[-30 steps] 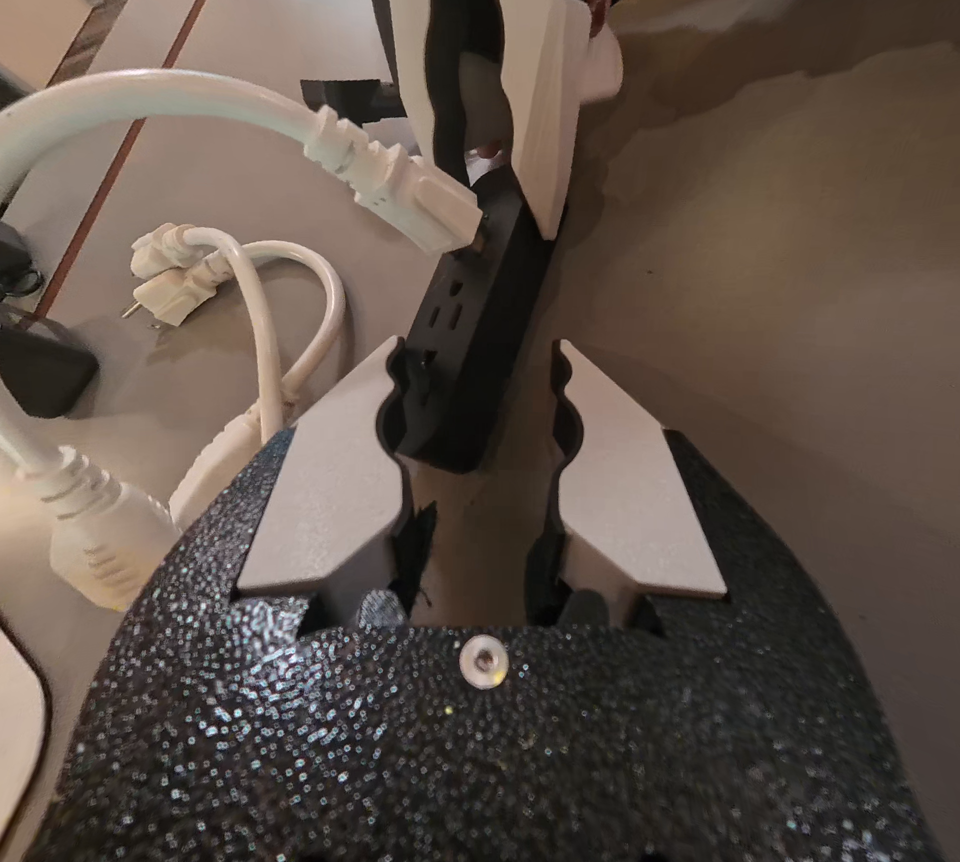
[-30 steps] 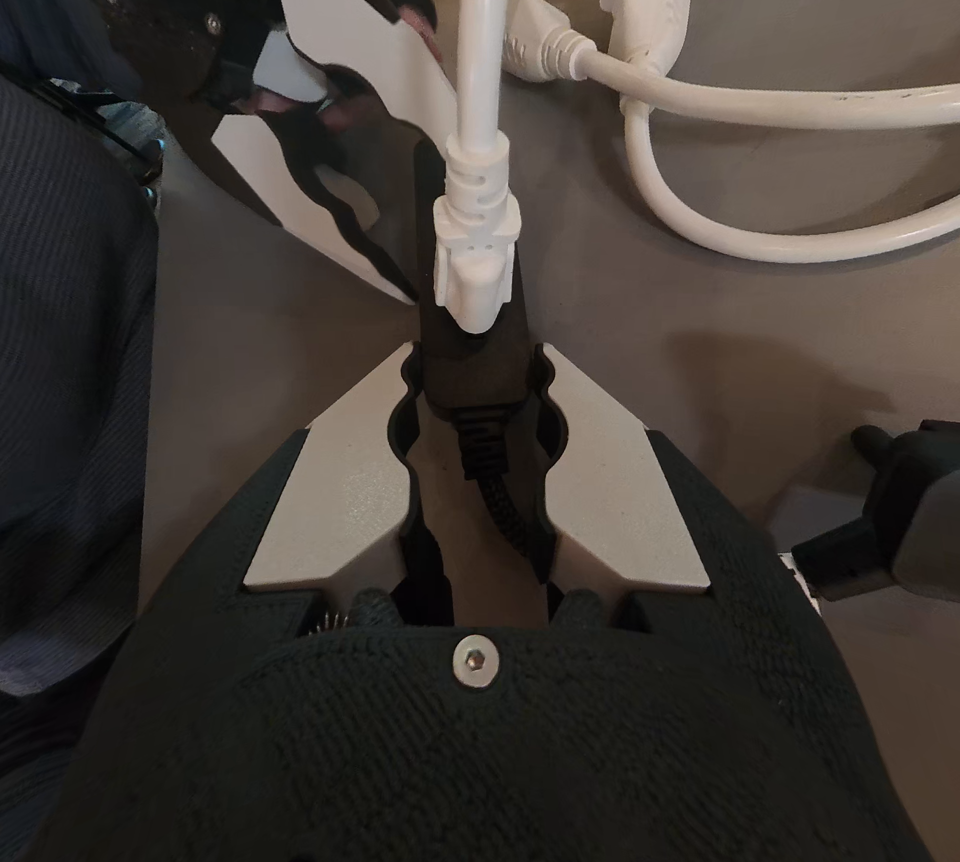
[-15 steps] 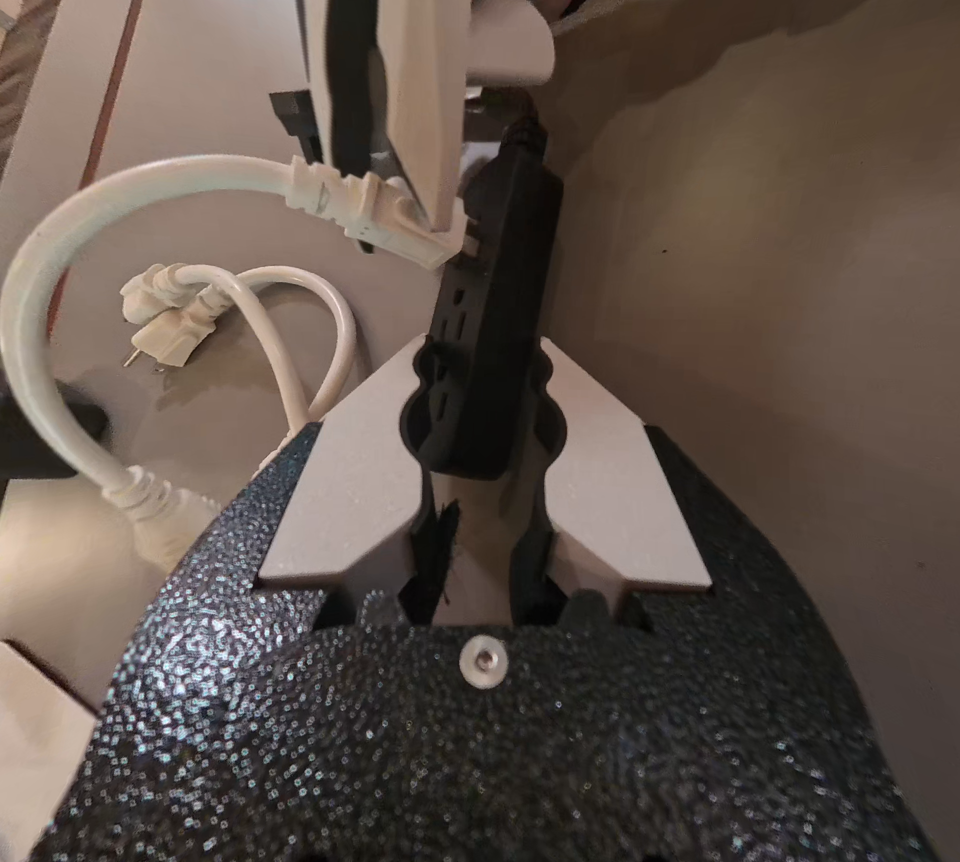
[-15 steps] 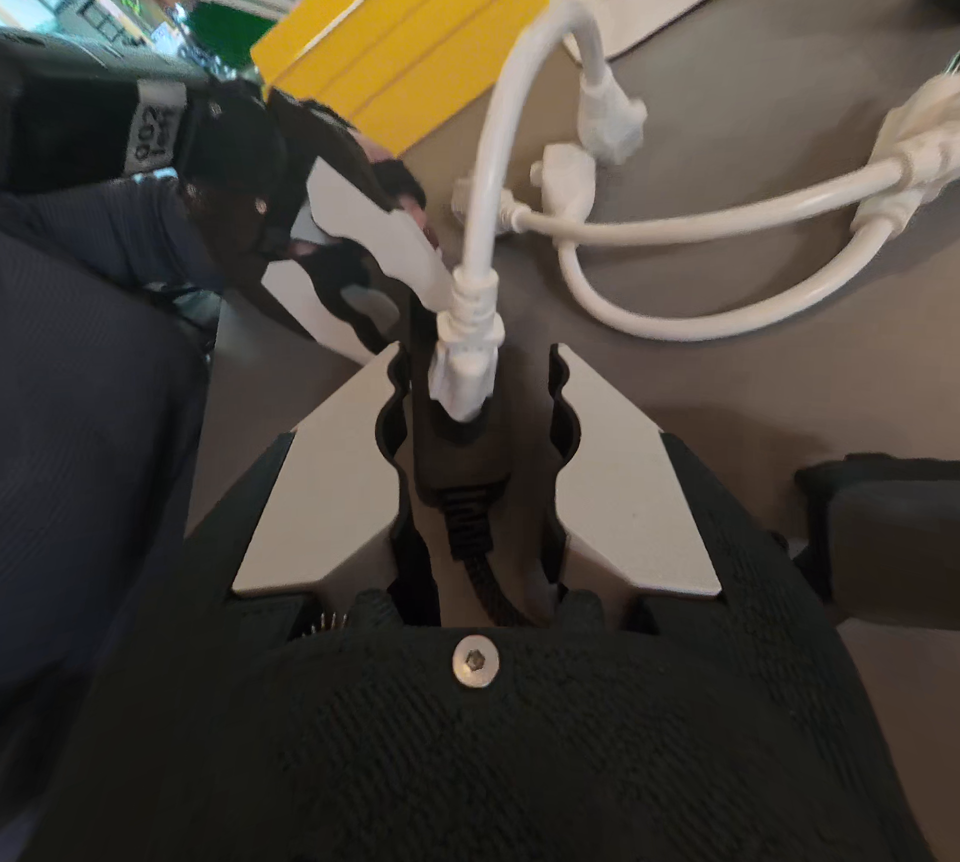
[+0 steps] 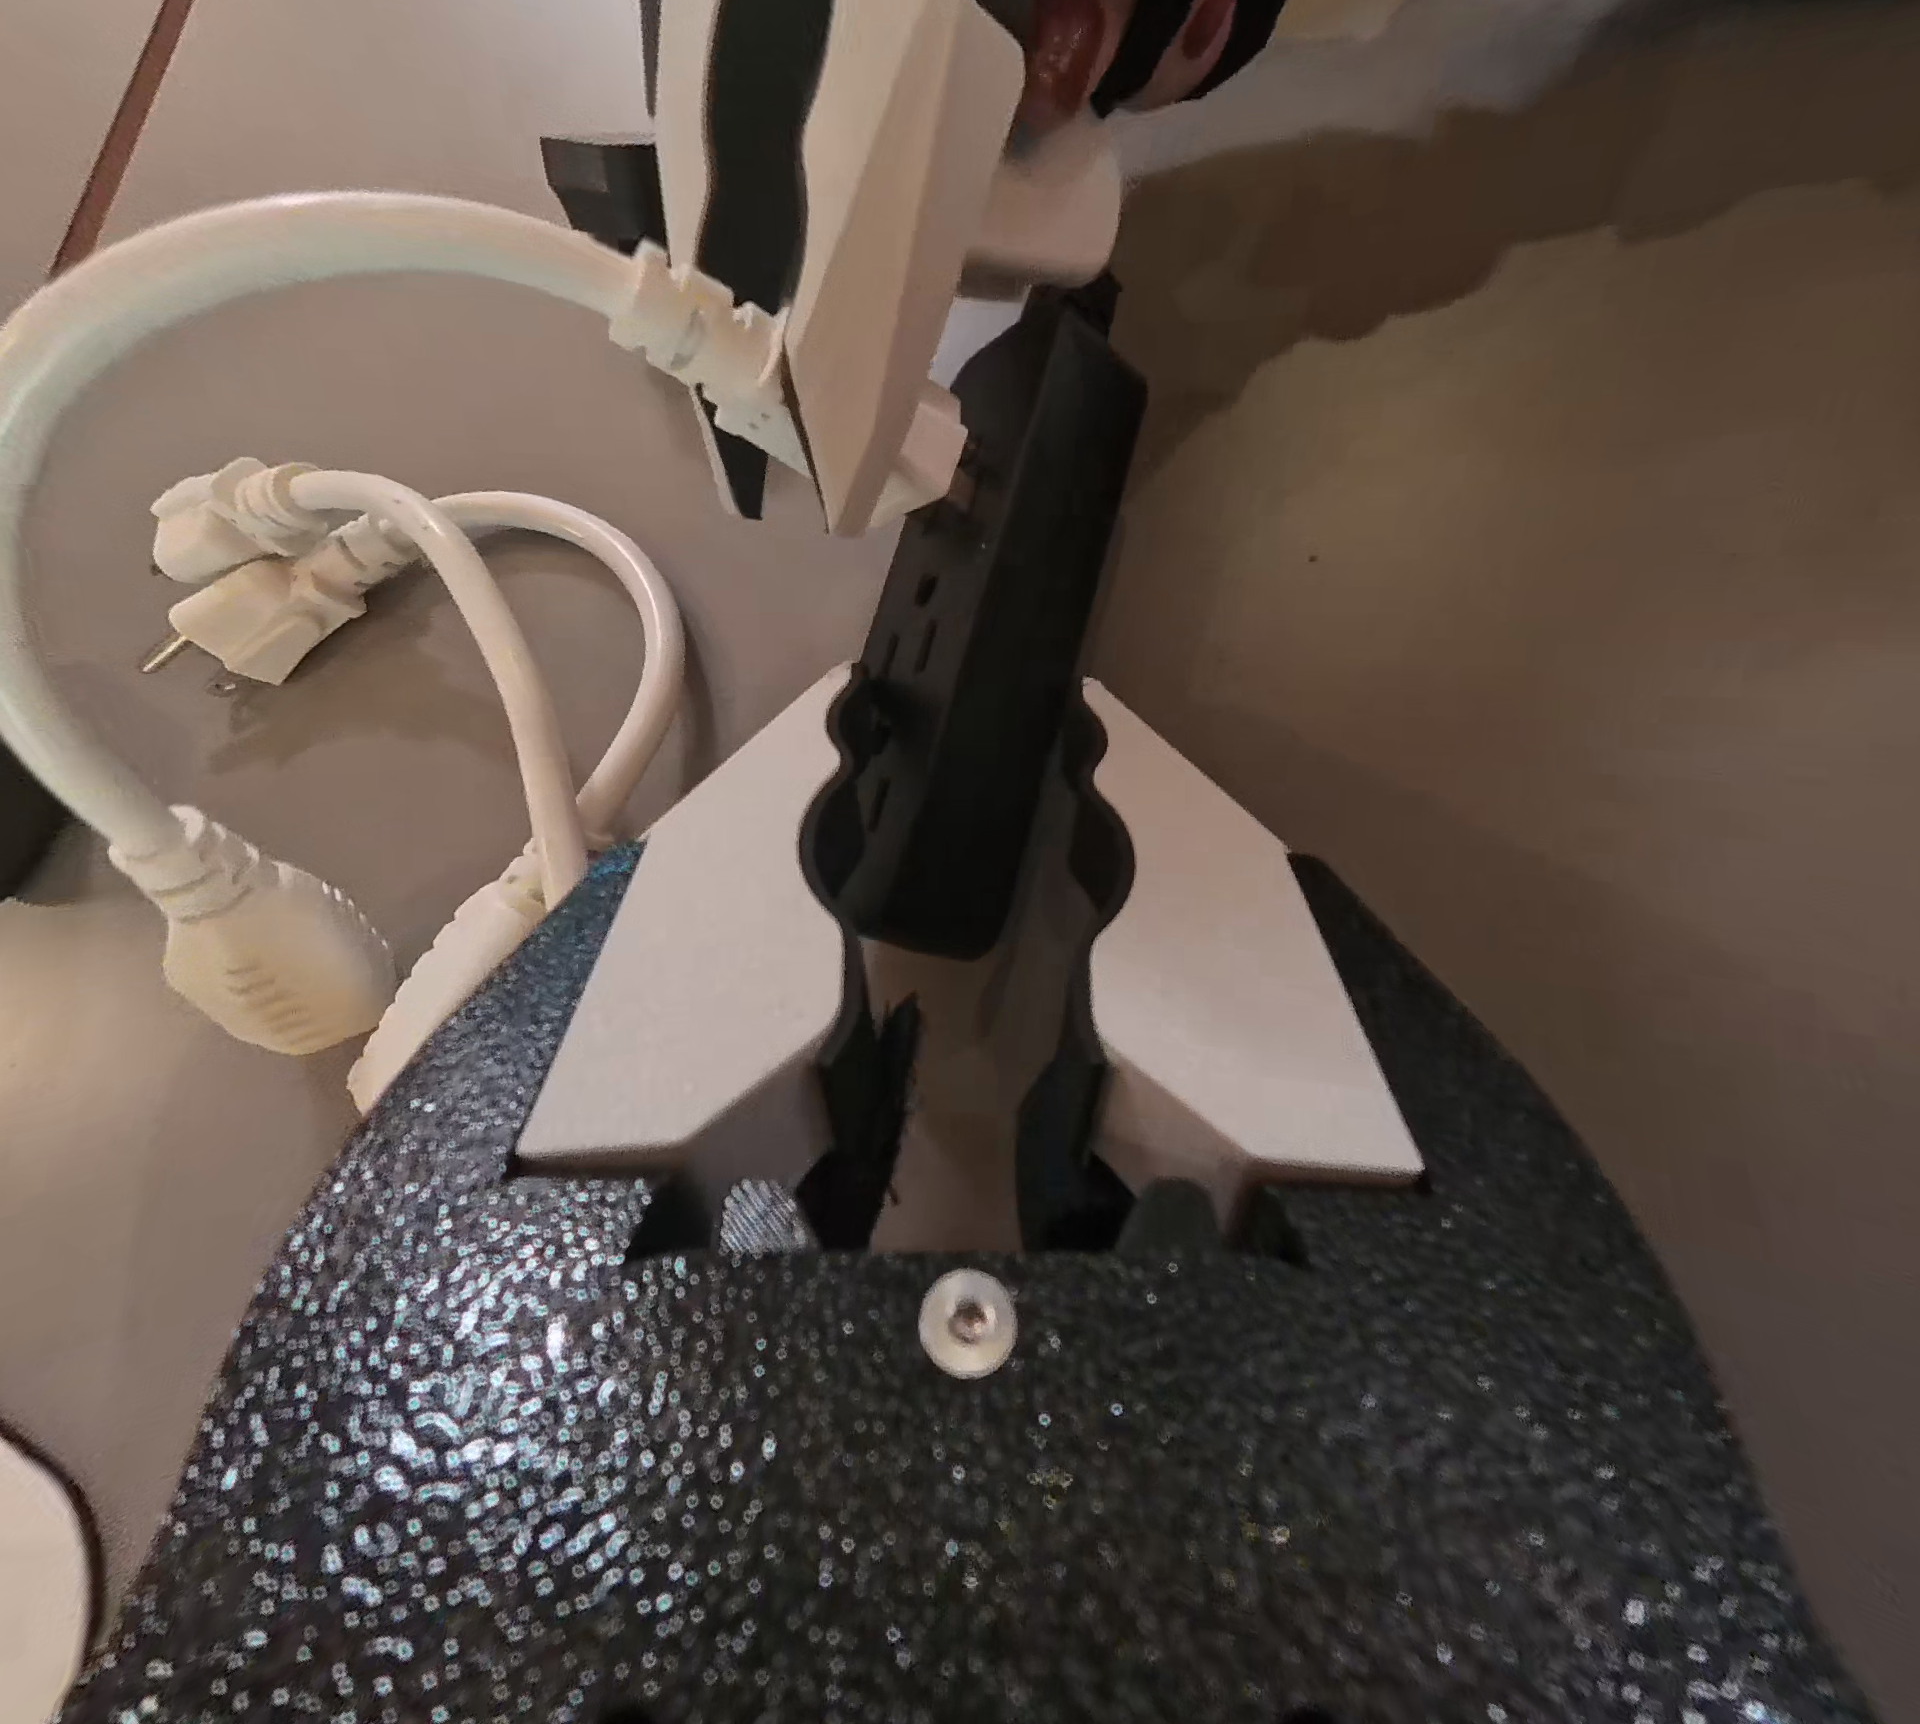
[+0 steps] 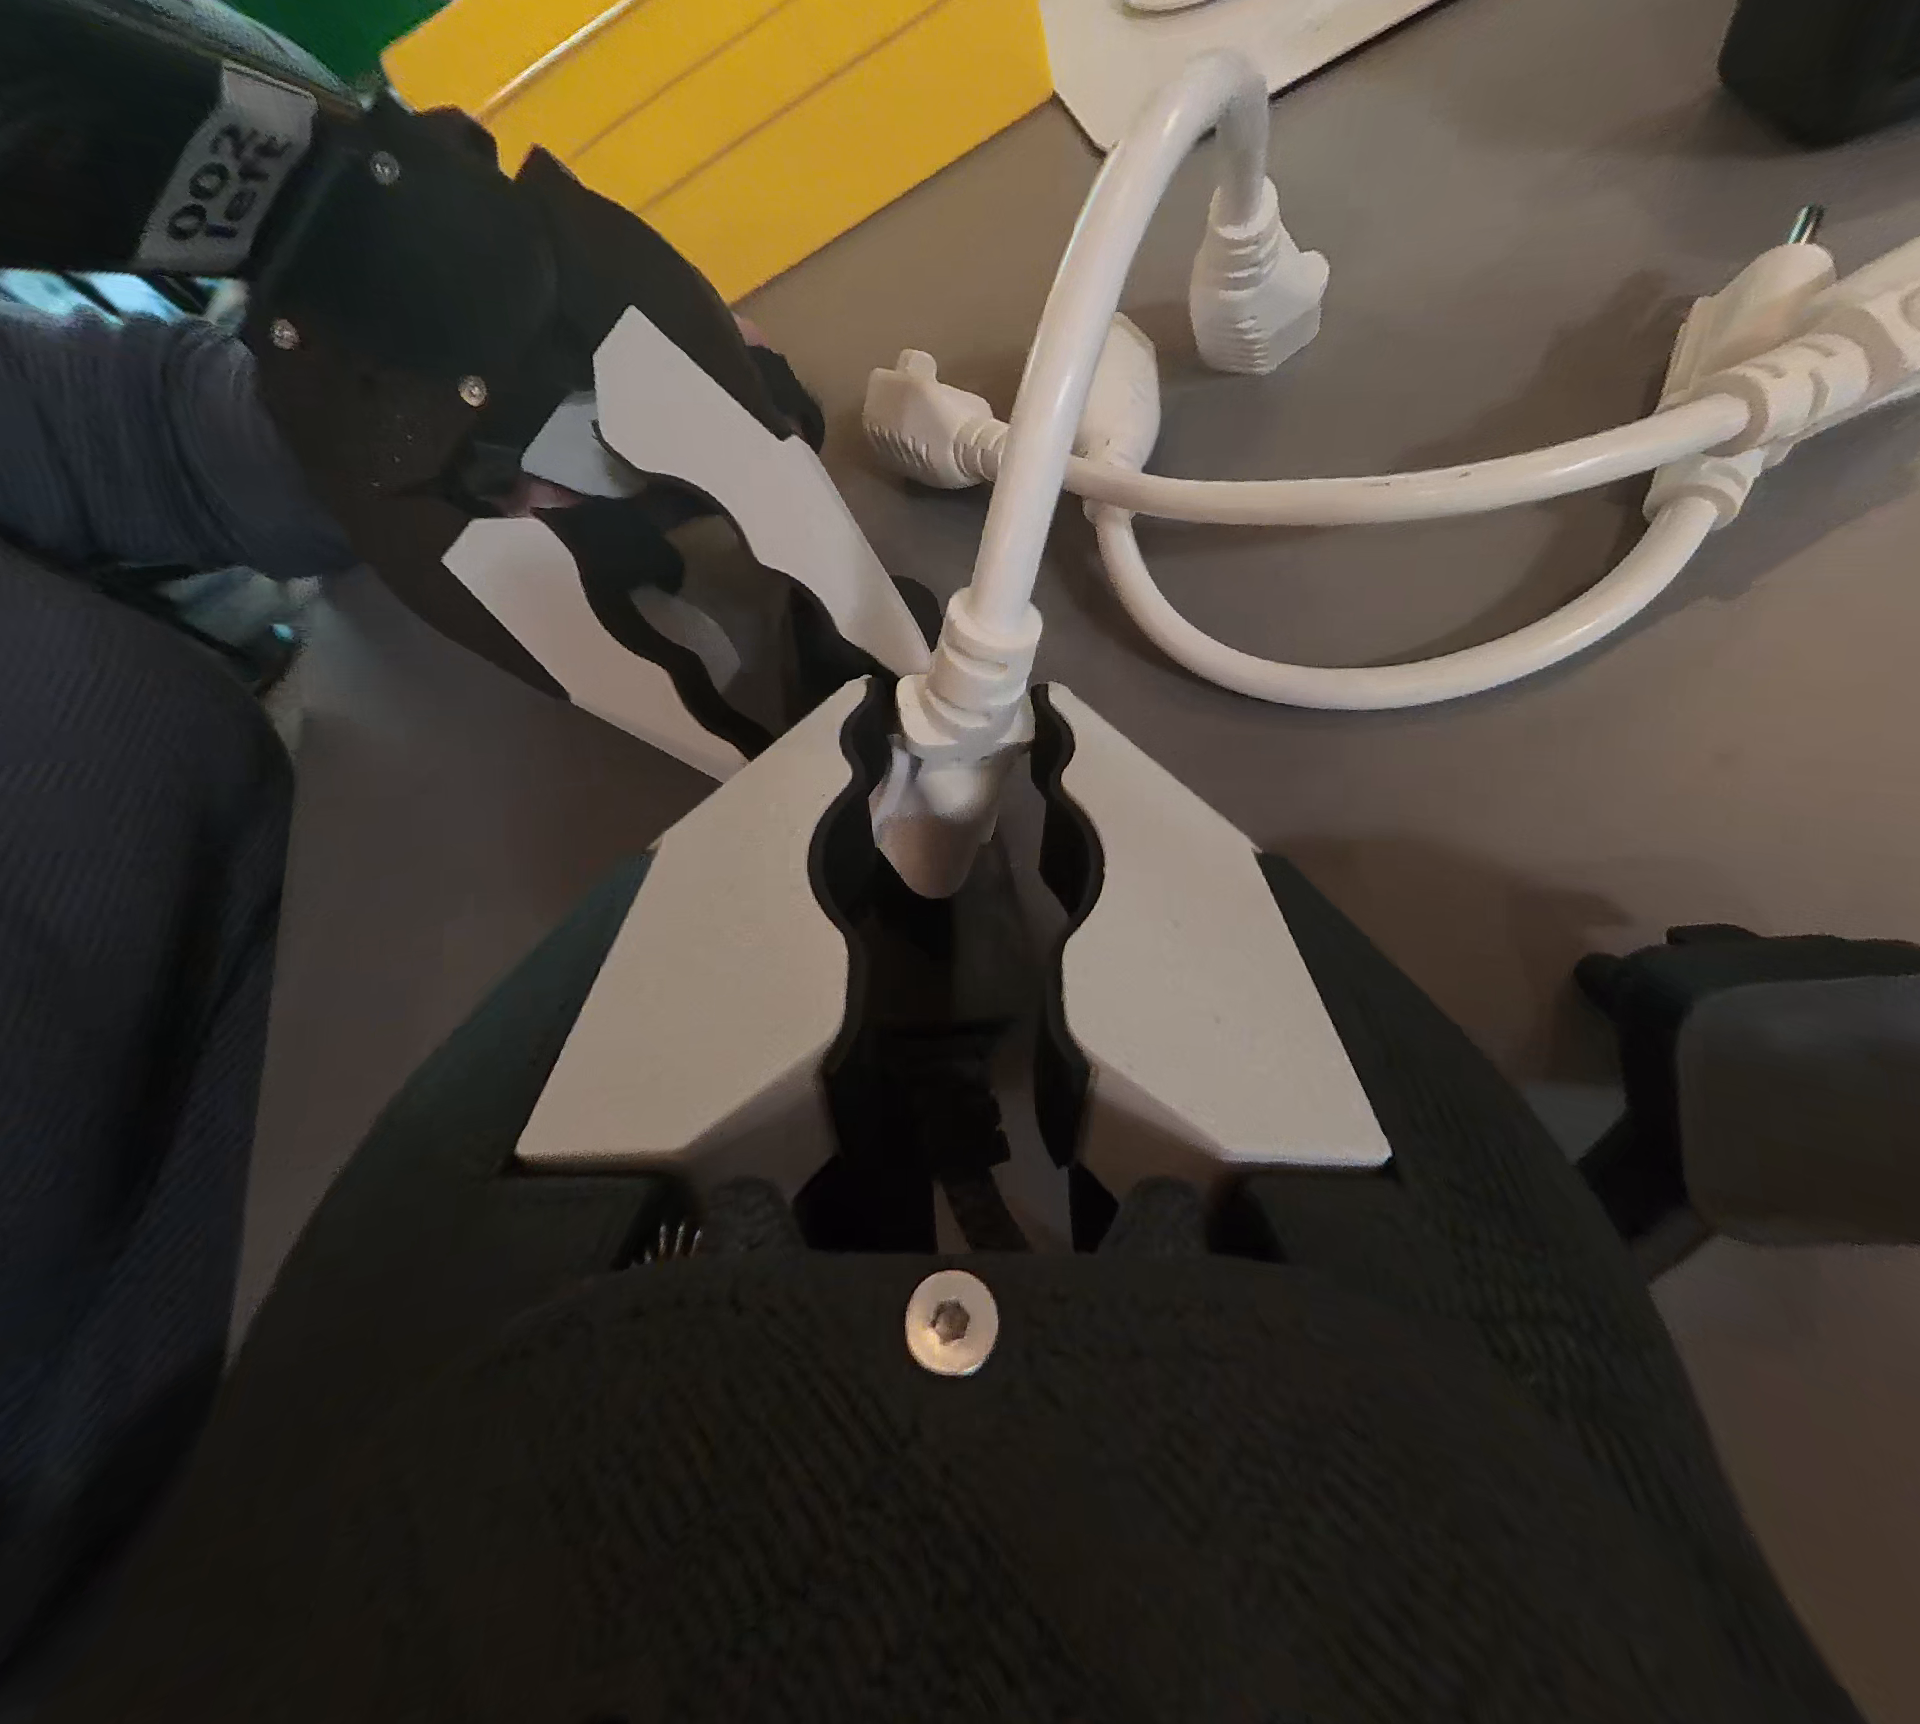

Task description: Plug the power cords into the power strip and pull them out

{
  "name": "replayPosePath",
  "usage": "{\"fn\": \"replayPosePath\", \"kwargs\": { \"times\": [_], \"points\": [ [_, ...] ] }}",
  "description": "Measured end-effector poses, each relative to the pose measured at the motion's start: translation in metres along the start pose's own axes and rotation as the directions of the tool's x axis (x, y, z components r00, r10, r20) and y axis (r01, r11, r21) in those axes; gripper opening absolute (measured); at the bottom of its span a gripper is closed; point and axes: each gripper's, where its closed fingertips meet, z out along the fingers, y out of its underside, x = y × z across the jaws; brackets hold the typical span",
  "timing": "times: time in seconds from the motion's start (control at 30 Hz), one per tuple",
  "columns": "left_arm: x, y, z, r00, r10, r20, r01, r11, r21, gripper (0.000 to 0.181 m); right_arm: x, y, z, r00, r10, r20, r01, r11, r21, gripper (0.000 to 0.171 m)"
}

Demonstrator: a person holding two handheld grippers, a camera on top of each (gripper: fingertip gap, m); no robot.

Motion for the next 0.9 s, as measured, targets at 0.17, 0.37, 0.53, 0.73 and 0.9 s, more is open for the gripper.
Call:
{"fn": "replayPosePath", "kwargs": {
  "times": [0.17, 0.37, 0.53, 0.73, 0.9],
  "points": [
    [0.0003, -0.0004, 0.0002, 1.000, 0.010, 0.004, -0.010, 1.000, 0.003, 0.035, 0.0013, 0.0026, -0.0022, 0.999, 0.002, -0.040, -0.002, 1.000, -0.006, 0.028],
    [0.0020, -0.0014, 0.0005, 1.000, 0.012, -0.007, -0.012, 1.000, 0.013, 0.035, 0.0038, 0.0058, -0.0039, 0.997, 0.066, -0.028, -0.066, 0.998, 0.001, 0.028],
    [0.0022, -0.0010, 0.0006, 1.000, 0.025, 0.008, -0.025, 1.000, -0.009, 0.034, 0.0033, 0.0056, -0.0021, 0.997, 0.053, -0.056, -0.053, 0.999, -0.007, 0.028],
    [0.0028, -0.0005, 0.0006, 0.998, 0.058, 0.031, -0.056, 0.998, -0.041, 0.034, 0.0005, 0.0050, -0.0005, 0.997, 0.033, -0.074, -0.034, 0.999, -0.017, 0.028],
    [0.0023, -0.0004, 0.0007, 0.999, 0.032, 0.010, -0.031, 0.999, -0.017, 0.035, 0.0003, 0.0066, -0.0021, 0.997, 0.025, -0.077, -0.027, 0.999, -0.020, 0.028]
  ]
}}
